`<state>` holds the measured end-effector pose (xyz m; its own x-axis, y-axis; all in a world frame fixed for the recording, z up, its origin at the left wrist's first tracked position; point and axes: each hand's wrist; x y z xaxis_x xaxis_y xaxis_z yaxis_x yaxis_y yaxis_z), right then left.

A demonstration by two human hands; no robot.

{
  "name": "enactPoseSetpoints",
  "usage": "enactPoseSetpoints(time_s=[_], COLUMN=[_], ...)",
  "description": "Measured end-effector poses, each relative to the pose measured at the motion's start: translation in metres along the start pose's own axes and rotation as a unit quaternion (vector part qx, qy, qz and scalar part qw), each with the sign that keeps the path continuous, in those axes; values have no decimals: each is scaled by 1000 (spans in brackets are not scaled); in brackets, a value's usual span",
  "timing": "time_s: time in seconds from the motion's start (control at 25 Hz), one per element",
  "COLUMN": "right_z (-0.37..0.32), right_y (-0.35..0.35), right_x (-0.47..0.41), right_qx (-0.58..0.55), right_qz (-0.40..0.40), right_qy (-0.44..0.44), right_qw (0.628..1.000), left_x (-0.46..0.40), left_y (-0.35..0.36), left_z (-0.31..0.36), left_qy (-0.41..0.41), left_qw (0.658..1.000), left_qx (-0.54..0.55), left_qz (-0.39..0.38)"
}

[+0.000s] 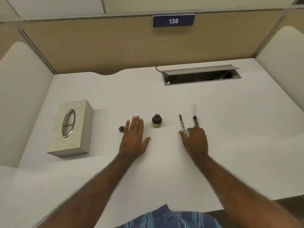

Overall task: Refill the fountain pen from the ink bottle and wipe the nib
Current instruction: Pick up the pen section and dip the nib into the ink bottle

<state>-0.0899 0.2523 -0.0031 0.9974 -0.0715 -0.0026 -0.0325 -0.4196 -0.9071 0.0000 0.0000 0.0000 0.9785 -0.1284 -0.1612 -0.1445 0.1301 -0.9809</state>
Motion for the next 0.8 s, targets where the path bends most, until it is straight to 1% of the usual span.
enactPoseSetpoints(time_s=[0.16, 0.24, 0.36, 0.48, 0.56, 0.6, 0.68, 0.72, 0.76, 0.8], right_z=[-4, -3, 2, 6, 6, 6, 5, 3, 1, -1], right_y=[-3, -1, 0, -3, -11, -15, -25, -31, -36, -42], right_x=[-5, -8, -7, -3, 2, 5, 15, 22, 29, 36], right_qx=[-34, -50, -73, -120, -149, -157, -164, -170, -178, -188], right_qz=[-24, -33, -31, -30, -25, -21, -8, -2, 0, -1], right_qy=[65, 71, 80, 107, 110, 101, 68, 50, 31, 11], right_qw=[997, 996, 994, 986, 982, 982, 984, 984, 984, 982], left_x=[-1, -2, -3, -6, -7, -8, -11, -14, -17, -20], left_y=[-5, -5, -6, -9, -14, -17, -24, -30, -37, -44], left_z=[13, 21, 32, 42, 50, 56, 68, 72, 76, 79], left_qy=[-18, -24, -19, -16, -33, -53, -121, -162, -201, -221], left_qw=[1000, 999, 999, 997, 994, 990, 969, 946, 917, 889], left_qx=[14, 26, 26, 43, 79, 105, 192, 258, 328, 386], left_qz=[-1, 3, 35, 64, 73, 78, 97, 107, 110, 111])
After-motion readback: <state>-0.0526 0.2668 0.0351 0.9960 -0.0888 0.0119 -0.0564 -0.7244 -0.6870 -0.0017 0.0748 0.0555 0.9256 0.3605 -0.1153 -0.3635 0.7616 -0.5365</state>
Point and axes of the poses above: each hand's wrist, its own x-axis away from the middle knuckle, its own y-axis out of the palm, z = x × y, and after that the axes turned 12 degrees about y, right-handed
